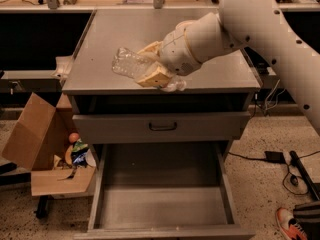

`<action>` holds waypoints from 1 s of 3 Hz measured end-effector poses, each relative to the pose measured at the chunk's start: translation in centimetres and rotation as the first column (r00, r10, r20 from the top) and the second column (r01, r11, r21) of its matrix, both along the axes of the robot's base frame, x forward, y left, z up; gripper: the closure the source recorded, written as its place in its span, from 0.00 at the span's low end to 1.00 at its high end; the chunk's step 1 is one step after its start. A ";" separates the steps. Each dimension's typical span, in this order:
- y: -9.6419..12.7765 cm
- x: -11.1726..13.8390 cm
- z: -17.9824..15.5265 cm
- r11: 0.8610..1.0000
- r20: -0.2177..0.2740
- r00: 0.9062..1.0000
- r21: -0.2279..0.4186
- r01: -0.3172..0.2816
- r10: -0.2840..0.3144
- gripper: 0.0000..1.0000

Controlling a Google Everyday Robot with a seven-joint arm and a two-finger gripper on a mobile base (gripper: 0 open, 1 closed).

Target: Pick water bottle from middle drawer and place on counter

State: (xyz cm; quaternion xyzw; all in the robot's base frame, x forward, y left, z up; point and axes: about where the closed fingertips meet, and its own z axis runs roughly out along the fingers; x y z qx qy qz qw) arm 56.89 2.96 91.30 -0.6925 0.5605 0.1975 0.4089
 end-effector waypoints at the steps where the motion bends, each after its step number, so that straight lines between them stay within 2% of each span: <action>1: -3.1 4.1 -0.4 0.996 -0.062 0.995 -0.016 0.083 -0.084 1.00; 2: -6.3 8.6 -0.1 0.985 -0.098 0.980 -0.048 0.167 -0.171 1.00; 3: -8.8 12.3 -0.3 0.967 -0.125 0.960 -0.069 0.244 -0.251 1.00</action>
Offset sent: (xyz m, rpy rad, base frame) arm 0.1484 -0.1161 0.0154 -0.0589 0.1318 -0.3037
